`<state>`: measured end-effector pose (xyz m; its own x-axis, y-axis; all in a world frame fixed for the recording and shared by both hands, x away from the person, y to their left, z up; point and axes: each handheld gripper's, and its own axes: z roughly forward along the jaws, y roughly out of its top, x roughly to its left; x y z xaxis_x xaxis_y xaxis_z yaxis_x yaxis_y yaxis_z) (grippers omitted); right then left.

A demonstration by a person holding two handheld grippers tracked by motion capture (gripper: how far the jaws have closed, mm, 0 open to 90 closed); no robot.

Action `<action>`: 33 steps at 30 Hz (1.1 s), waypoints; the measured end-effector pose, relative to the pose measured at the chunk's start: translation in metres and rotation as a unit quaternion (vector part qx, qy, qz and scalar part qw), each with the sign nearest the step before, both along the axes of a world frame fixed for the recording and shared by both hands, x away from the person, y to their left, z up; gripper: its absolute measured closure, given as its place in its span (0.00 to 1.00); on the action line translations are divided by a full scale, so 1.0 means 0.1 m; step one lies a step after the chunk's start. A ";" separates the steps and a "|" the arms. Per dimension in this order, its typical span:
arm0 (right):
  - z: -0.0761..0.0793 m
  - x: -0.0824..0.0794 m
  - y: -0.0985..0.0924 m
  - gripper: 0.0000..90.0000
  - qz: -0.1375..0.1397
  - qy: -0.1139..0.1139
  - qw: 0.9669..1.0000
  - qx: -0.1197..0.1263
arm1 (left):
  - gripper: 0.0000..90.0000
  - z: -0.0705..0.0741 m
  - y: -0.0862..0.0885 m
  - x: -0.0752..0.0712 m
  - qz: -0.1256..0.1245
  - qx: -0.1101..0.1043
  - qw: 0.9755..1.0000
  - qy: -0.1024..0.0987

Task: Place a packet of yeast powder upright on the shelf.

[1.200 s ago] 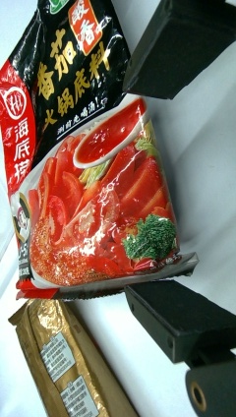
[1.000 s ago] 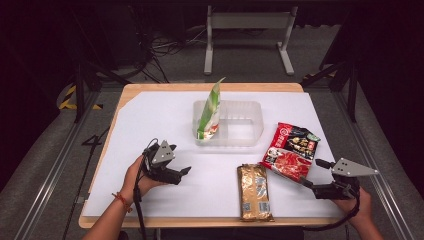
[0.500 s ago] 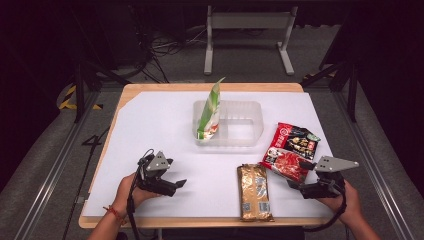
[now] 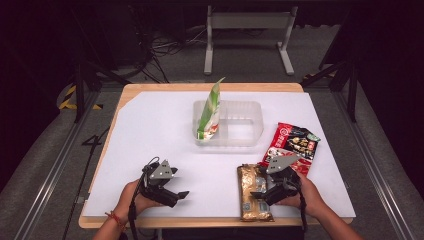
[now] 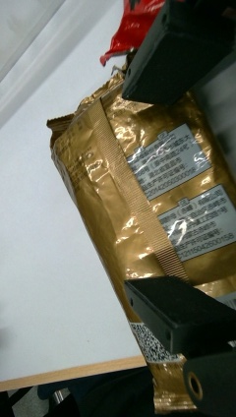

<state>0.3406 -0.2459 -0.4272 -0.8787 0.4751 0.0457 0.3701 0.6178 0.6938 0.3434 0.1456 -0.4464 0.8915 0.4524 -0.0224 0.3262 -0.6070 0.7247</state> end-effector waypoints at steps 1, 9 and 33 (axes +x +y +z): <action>0.00 0.00 -0.01 0.16 -0.003 0.002 1.000 0.005 | 0.15 0.00 0.00 0.00 -0.001 -0.003 1.000 0.001; -0.05 -0.02 -0.18 0.31 -0.044 0.030 0.998 0.035 | 0.15 0.00 0.02 0.04 0.005 -0.014 1.000 0.004; -0.05 0.18 0.10 0.22 -0.083 0.054 0.995 0.031 | 0.15 -0.03 -0.04 0.04 -0.007 -0.006 1.000 0.008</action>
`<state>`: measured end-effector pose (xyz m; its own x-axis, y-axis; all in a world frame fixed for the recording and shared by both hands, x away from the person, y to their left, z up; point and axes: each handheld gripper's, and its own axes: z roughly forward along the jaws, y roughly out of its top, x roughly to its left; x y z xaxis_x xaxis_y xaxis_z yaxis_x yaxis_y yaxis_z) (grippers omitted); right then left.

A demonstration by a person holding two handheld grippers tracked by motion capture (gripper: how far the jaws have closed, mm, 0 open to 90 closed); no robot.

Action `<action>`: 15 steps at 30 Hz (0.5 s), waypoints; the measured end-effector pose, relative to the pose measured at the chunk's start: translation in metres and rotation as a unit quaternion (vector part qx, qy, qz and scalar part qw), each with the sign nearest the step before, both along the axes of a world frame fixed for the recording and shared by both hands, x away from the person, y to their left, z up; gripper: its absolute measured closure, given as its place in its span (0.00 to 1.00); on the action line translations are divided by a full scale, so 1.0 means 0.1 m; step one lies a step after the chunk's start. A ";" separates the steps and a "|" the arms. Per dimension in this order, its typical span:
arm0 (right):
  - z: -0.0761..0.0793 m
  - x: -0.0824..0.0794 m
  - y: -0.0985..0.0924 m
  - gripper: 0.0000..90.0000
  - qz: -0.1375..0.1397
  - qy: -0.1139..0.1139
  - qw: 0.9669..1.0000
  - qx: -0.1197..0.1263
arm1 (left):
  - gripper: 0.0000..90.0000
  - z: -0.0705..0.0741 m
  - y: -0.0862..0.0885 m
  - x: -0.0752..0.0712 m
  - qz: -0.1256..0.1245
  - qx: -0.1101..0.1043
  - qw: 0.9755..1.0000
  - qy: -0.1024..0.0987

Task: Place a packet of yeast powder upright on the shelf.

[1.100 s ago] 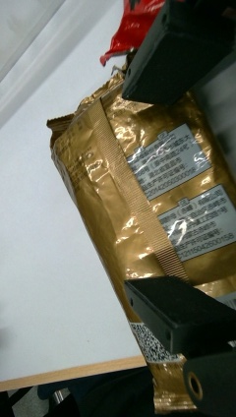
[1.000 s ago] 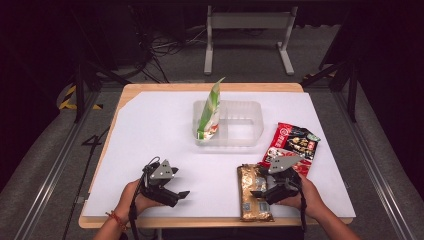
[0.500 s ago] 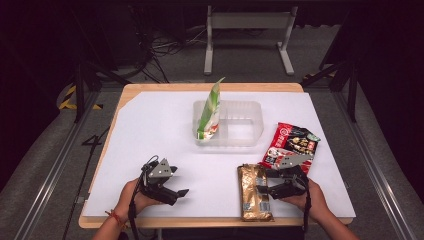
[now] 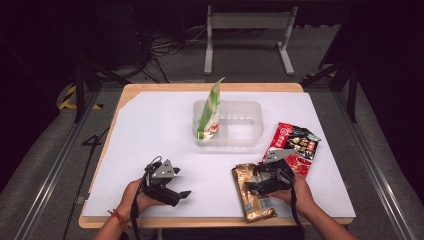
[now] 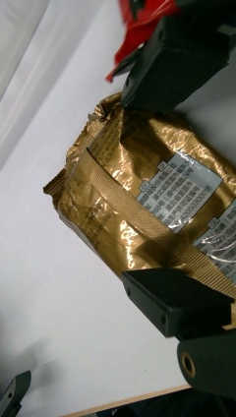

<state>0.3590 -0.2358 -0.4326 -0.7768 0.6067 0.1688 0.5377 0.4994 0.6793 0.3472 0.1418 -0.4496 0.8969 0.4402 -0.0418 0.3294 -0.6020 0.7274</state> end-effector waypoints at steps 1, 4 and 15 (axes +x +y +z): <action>0.02 0.01 0.02 0.24 0.006 -0.003 1.000 -0.004 | 0.15 0.00 0.00 0.00 0.001 0.000 1.000 0.000; 0.10 0.04 0.03 0.30 0.014 -0.008 1.000 -0.007 | 0.16 0.00 0.01 0.00 0.000 -0.002 1.000 -0.001; 0.24 0.36 0.05 0.56 -0.005 -0.002 1.000 -0.022 | 0.16 -0.01 0.00 0.00 -0.004 0.005 1.000 -0.003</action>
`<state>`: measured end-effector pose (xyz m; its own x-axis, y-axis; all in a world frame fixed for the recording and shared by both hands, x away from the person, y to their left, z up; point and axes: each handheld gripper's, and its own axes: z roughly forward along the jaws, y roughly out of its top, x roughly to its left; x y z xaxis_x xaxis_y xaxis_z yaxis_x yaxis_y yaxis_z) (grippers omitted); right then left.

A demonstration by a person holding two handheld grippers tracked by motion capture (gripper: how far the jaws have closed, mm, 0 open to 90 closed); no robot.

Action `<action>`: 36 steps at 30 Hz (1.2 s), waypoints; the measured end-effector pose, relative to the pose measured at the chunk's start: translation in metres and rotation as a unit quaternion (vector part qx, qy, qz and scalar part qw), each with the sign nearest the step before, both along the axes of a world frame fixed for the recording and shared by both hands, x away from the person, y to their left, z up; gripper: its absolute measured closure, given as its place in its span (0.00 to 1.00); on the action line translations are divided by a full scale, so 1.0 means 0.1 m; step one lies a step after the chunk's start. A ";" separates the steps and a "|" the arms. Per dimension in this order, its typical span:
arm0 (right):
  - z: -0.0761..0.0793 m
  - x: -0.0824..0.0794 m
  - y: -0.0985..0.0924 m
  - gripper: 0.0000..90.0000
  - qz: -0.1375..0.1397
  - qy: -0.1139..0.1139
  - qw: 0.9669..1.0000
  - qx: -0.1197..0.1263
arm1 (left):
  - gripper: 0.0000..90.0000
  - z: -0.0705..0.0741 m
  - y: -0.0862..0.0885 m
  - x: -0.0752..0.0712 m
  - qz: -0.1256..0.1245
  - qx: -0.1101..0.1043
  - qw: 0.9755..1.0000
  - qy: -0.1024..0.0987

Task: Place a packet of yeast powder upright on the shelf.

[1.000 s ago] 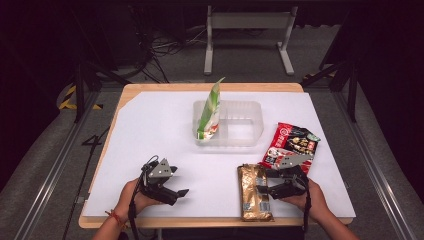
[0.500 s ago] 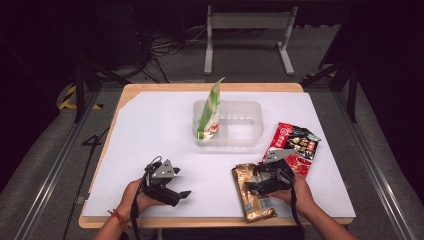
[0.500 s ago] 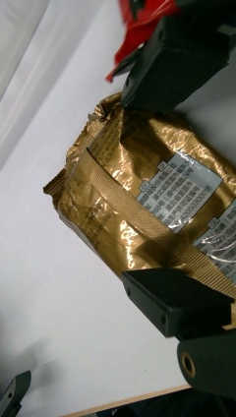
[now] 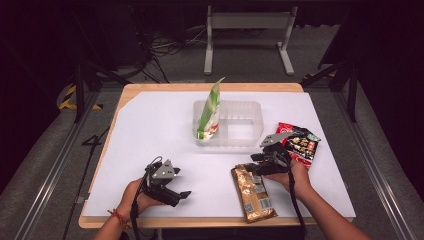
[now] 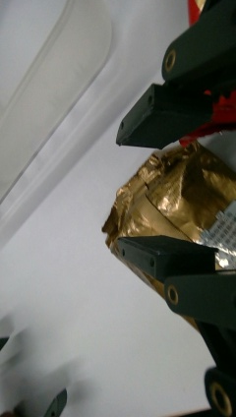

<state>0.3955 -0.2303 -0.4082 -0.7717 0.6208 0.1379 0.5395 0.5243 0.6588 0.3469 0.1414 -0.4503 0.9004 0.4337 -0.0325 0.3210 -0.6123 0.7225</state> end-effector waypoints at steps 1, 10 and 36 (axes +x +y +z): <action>-0.01 0.03 0.00 0.57 0.002 0.003 1.000 -0.003 | 0.16 0.00 0.00 0.00 -0.001 0.000 1.000 -0.001; -0.08 0.15 0.12 0.66 -0.006 0.037 0.999 -0.033 | 0.16 -0.01 -0.01 0.00 -0.005 0.002 1.000 0.002; 0.21 0.11 0.11 1.00 -0.061 -0.017 0.998 0.010 | 0.16 0.01 0.00 0.02 0.002 -0.010 1.000 0.001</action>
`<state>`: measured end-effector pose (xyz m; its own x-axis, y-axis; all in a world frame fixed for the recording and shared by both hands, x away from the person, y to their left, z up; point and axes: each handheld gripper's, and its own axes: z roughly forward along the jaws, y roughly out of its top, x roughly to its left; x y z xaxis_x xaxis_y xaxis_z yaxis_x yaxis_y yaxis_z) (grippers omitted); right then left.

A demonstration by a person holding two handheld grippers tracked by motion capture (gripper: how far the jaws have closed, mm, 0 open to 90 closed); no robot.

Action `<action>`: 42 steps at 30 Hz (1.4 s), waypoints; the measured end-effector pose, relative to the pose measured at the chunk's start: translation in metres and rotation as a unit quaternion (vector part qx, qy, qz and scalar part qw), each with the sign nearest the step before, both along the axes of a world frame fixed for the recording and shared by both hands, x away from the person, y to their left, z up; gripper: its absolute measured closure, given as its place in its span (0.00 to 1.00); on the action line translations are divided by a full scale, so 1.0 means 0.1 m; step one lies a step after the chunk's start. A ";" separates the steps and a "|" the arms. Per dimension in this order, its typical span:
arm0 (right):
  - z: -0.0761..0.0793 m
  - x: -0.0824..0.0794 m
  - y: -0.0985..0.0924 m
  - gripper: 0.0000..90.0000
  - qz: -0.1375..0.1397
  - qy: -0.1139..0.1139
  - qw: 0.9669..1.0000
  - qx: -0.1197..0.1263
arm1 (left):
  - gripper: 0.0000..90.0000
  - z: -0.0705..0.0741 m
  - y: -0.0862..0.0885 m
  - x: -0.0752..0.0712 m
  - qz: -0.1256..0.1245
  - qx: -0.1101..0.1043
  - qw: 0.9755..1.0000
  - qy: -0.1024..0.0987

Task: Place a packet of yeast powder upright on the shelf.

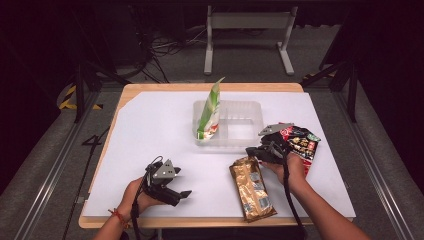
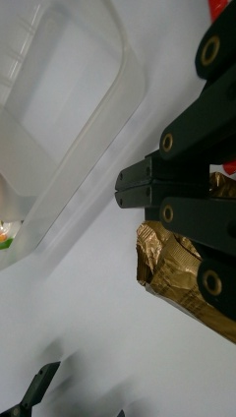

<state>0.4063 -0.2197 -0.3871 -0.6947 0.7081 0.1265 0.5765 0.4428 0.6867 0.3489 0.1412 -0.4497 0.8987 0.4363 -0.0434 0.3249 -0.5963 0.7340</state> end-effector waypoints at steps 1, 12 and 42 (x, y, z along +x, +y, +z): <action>0.00 0.01 0.02 1.00 -0.001 -0.004 1.000 0.000 | 0.16 0.00 0.00 0.00 0.002 -0.004 1.000 0.001; 0.07 0.12 0.18 1.00 -0.005 -0.038 0.999 0.019 | 0.15 0.11 -0.25 0.18 0.001 -0.067 0.997 0.027; 0.23 -0.04 0.13 1.00 0.024 -0.077 0.995 0.062 | 0.29 0.12 -1.28 0.44 -0.038 -0.193 0.976 0.090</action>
<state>0.4021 -0.2064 -0.3637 -0.7448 0.6598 0.0997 0.4406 0.3742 0.8160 0.3932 0.0131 -0.4374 0.8905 0.2892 -0.3512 0.4348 -0.3137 0.8441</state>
